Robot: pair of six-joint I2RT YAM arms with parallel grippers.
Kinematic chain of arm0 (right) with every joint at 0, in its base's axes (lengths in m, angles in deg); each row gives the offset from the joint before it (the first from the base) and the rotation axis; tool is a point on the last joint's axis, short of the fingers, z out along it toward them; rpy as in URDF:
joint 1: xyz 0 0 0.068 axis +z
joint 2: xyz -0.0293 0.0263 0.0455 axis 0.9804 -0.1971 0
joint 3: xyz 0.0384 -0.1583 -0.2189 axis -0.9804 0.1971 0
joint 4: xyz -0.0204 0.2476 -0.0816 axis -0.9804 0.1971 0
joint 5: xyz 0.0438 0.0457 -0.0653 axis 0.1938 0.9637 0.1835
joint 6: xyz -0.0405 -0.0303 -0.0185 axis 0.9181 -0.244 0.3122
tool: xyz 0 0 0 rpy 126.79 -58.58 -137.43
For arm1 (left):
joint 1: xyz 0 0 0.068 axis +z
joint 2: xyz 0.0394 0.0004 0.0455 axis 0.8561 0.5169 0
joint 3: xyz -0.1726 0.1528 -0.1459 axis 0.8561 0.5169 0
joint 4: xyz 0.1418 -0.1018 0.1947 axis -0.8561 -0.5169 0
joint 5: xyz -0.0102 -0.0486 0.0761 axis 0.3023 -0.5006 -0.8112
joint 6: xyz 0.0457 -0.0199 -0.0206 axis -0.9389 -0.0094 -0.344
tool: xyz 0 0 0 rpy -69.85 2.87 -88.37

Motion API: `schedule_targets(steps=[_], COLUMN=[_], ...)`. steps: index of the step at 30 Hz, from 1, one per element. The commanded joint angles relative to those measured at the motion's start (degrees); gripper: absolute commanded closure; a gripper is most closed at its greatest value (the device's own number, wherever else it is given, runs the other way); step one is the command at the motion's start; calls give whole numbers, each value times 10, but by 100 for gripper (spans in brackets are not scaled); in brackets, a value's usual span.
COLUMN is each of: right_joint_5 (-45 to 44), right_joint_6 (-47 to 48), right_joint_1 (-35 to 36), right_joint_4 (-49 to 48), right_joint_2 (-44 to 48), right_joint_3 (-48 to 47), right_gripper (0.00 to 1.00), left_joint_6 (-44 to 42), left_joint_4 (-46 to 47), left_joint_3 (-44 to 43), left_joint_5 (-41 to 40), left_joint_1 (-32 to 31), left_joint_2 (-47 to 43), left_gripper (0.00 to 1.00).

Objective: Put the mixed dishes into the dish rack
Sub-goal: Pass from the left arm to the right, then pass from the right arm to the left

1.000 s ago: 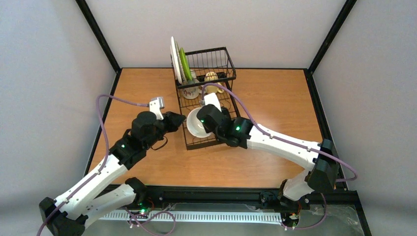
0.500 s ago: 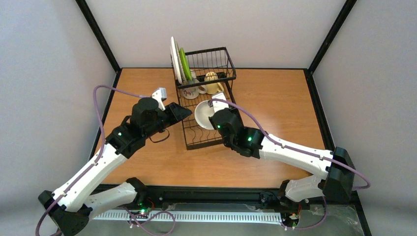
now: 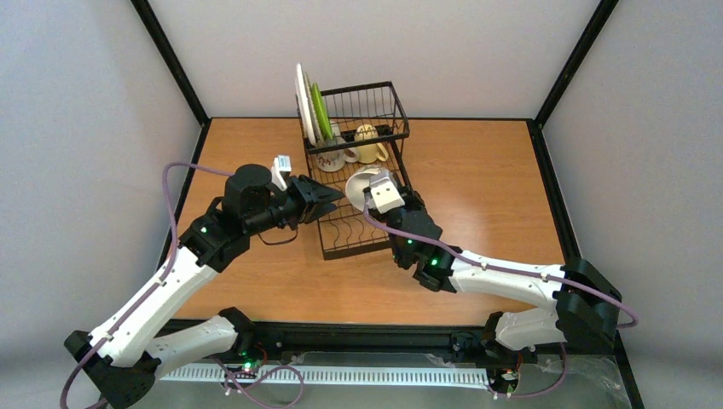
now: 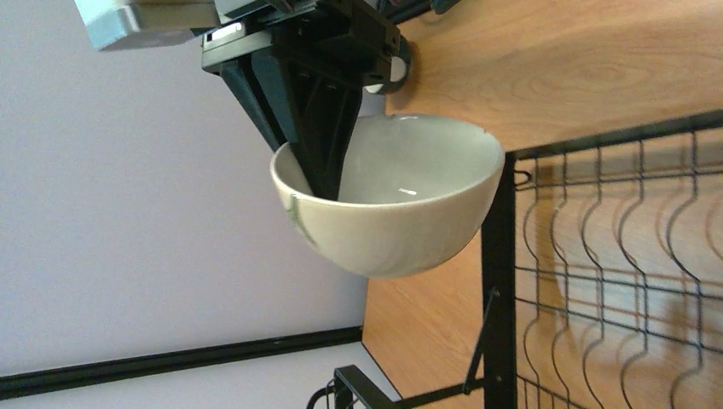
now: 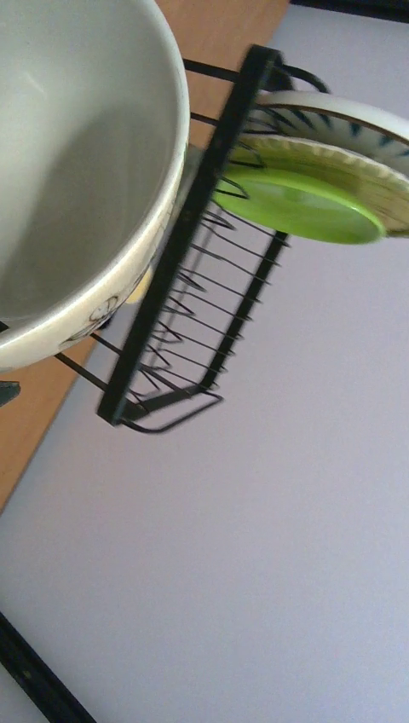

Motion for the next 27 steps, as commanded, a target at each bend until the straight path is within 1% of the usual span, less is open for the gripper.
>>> schedule_targets(steps=[1, 8, 11, 14, 16, 22, 27], right_joint_5=[30, 59, 67, 74, 78, 85, 93], right_joint_6=[85, 112, 120, 131, 135, 153, 160], right_joint_1=[0, 0, 0, -1, 0, 0, 1], right_joint_4=[-202, -249, -261, -276, -286, -320, -332], right_joint_2=[5, -3, -6, -6, -9, -21, -28], right_joint_3=[2, 10, 15, 23, 29, 37, 37], right_gripper=[98, 98, 98, 98, 98, 98, 98], left_joint_6=[92, 171, 202, 224, 235, 251, 262], left_joint_4=[23, 64, 99, 117, 121, 120, 114], left_joint_3=[1, 5, 5, -9, -20, -54, -61], left_joint_5=[37, 15, 5, 1, -3, 0, -6], left_joint_1=[1, 0, 1, 1, 1, 1, 1], left_joint_2=[7, 24, 35, 51, 61, 95, 110], left_gripper=[11, 7, 5, 2, 1, 0, 0])
